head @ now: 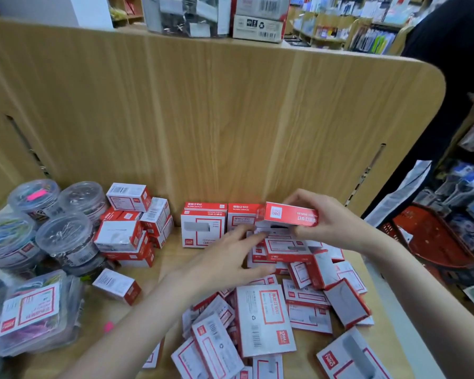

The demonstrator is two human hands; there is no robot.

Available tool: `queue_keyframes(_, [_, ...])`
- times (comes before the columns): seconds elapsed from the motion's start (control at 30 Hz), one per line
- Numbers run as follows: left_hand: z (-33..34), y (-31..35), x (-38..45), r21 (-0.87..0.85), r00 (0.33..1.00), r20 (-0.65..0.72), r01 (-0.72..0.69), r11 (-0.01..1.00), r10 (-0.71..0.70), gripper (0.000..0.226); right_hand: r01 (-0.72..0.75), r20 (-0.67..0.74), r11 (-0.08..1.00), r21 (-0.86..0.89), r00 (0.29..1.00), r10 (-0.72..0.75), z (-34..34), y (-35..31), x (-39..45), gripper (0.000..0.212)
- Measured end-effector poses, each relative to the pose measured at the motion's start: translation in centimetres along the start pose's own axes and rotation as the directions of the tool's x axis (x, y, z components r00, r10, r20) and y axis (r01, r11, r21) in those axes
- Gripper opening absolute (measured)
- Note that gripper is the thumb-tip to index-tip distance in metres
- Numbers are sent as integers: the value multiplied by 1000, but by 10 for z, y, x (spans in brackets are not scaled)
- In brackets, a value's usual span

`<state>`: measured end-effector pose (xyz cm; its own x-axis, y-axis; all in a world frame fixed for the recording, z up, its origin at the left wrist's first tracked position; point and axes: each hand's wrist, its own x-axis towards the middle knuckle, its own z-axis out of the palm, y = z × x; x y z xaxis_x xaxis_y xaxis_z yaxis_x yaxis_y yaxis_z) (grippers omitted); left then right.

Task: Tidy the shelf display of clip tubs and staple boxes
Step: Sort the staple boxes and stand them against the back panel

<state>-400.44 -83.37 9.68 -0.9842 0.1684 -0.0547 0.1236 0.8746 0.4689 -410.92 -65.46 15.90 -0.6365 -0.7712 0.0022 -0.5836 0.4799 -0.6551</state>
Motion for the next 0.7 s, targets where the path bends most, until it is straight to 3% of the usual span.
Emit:
queue_keyframes(0.2, [7,-9,-10,21,994,-62,-93,995,94,71,39,-40,994,99,999,-36,-1,7,4,30])
queue_keyframes(0.47, [7,-26,-32,-142,971,-123,-220,965,203,45,108,56,987,116,992,-115,12,-3,7,15])
queue_keyframes(0.57, [3,-30,-38,-166,949,-279,-198,966,147,34,134,50,991,7,990,-134,22,-8,11,12])
queue_keyframes(0.7, [-5,-31,-47,-214,814,-578,-80,973,-60,32,263,38,954,-143,965,-260,44,-13,16,17])
